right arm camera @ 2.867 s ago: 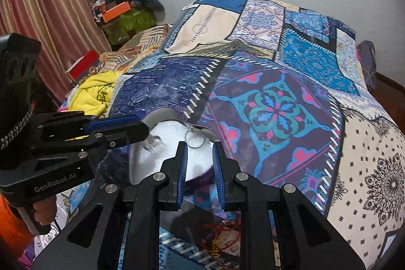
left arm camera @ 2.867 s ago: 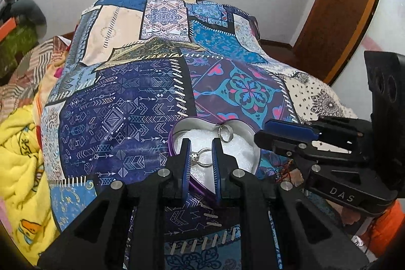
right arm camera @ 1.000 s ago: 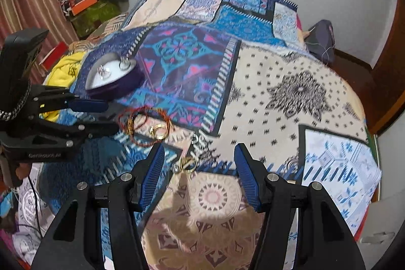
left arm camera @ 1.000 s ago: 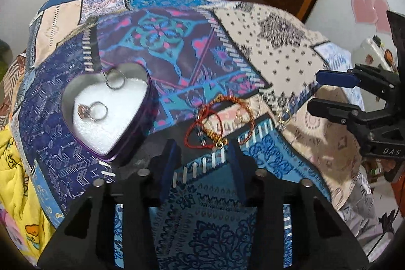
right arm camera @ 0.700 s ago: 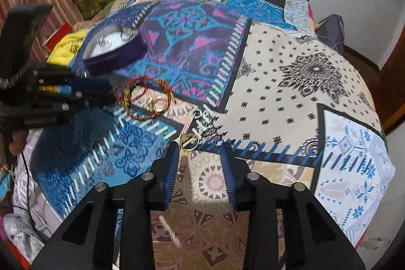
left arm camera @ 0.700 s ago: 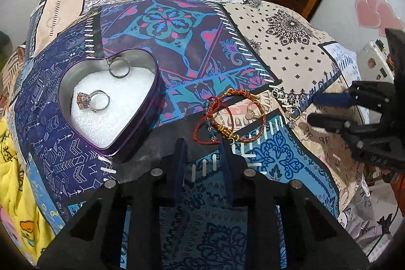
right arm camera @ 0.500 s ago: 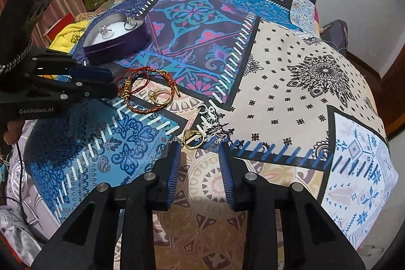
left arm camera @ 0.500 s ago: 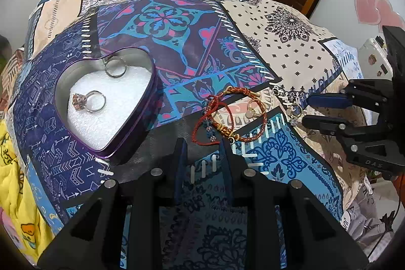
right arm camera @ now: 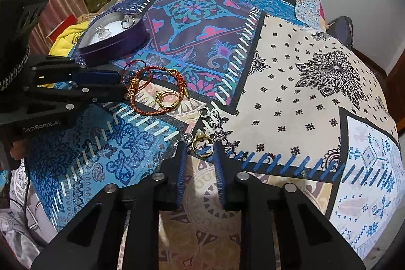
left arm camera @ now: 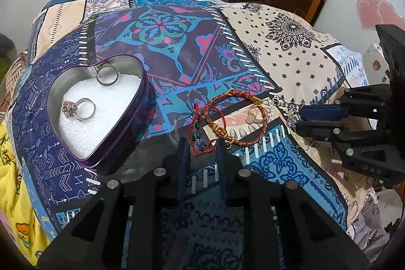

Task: Organize jewelry
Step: 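Move the right gripper to the gold ring beside the red bracelets, then close the right gripper on the gold ring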

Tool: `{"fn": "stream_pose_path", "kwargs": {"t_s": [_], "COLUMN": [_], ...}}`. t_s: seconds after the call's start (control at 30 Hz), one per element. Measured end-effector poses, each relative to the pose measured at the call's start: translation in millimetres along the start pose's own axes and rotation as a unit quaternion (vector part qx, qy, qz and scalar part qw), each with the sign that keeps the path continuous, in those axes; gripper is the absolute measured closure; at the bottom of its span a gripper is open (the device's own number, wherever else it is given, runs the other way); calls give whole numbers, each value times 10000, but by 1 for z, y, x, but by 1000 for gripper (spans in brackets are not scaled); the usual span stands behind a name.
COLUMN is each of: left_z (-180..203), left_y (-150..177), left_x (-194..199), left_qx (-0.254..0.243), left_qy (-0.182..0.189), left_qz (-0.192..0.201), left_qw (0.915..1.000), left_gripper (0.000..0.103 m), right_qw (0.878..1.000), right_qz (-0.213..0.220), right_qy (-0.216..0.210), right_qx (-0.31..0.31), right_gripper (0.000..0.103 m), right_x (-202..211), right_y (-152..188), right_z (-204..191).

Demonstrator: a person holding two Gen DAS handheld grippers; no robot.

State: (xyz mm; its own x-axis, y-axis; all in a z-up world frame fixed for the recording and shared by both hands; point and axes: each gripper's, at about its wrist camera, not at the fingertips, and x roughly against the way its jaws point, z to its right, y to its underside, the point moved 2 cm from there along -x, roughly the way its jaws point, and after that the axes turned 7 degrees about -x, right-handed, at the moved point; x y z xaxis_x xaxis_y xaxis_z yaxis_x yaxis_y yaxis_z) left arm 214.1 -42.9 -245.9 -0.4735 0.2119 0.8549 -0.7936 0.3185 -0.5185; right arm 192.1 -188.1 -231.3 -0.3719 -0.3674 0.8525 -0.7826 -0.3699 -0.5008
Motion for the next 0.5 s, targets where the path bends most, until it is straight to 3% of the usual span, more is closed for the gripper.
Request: {"fn": "stream_pose_path", "kwargs": {"t_s": [0.2,0.5], "left_z": [-7,-13], "left_y": [0,6], "left_x": [-1,6], "left_qx": [202,328], "left_qy": [68,86], "left_qz": [42,55], "left_qw": [9998,9994], "left_gripper": [99,102], "right_qw": [9997,9994], "right_qz": [45,79], "right_qy": [183,250], "right_qx": [157,242], "right_gripper": [93,89], "right_x": [-3,-10], "right_y": [-1,-13], "right_z": [-2,-1]}}
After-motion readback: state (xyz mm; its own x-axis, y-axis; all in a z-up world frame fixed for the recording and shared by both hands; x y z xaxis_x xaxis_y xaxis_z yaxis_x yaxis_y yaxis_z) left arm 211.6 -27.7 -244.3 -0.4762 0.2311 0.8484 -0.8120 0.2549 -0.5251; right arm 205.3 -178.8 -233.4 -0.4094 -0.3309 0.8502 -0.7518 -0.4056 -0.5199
